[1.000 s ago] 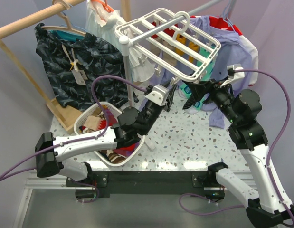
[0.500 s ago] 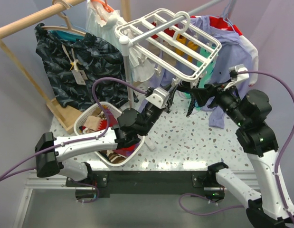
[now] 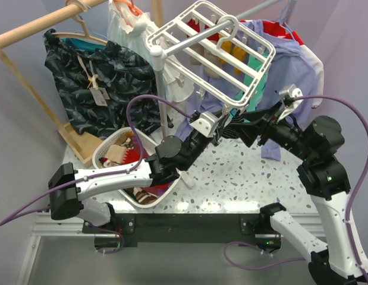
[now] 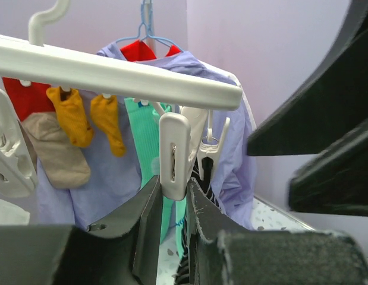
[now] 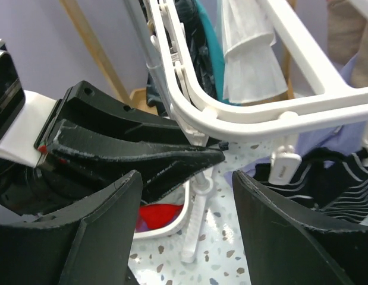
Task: Clip the socks to the hanger
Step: Open the clamp at the hanger.
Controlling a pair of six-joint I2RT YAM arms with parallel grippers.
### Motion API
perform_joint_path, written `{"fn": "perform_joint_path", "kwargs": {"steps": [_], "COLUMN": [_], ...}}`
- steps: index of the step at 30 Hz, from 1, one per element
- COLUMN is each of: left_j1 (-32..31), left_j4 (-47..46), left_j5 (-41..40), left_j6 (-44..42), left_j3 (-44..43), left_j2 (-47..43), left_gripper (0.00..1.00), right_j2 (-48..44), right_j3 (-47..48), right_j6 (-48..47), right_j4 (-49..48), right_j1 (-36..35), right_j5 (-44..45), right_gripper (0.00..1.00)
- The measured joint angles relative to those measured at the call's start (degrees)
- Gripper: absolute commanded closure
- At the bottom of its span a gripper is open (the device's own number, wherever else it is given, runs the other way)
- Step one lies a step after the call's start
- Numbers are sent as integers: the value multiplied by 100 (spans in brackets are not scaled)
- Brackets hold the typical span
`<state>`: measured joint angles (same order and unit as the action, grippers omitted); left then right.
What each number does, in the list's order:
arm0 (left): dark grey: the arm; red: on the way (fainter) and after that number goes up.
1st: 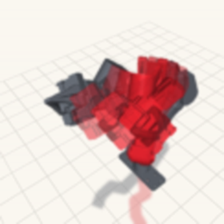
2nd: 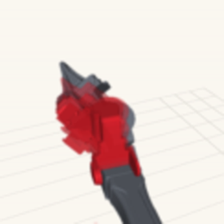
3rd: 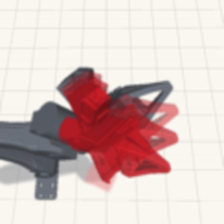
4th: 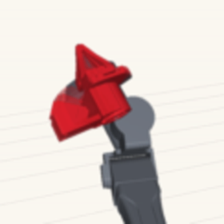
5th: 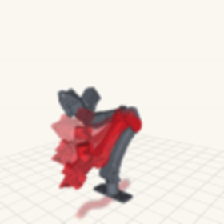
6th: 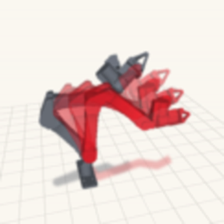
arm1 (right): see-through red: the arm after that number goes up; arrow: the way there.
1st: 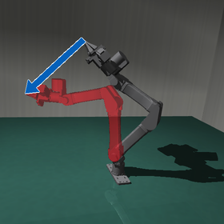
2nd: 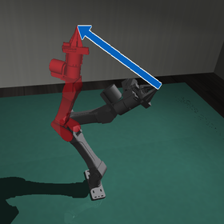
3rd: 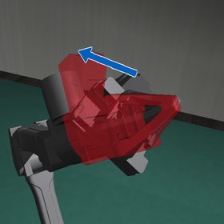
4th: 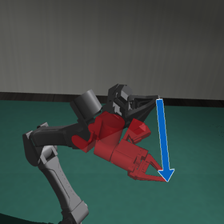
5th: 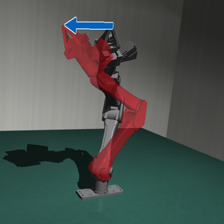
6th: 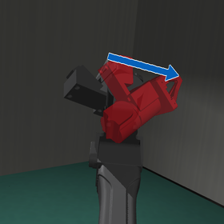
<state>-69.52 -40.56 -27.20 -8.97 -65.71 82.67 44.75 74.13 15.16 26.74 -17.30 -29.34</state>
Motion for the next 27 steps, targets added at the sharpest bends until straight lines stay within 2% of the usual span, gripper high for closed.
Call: {"fn": "perform_joint_path", "kwargs": {"steps": [8,17,27], "left_j1": [-4,-52,-118], "left_j4": [254,251,490], "left_j5": [17,39,-109], "left_j6": [155,195,212], "left_j3": [9,68,-181], "left_j2": [92,92,216], "left_gripper": [100,100,100], "right_j2": [420,474,470], "right_j3": [-256,-332,-339], "right_j6": [323,595,804], "right_j4": [-442,-719,-887], "right_j1": [2,7,7], "right_j5": [-162,334,439], "right_gripper": [37,37,37]}}
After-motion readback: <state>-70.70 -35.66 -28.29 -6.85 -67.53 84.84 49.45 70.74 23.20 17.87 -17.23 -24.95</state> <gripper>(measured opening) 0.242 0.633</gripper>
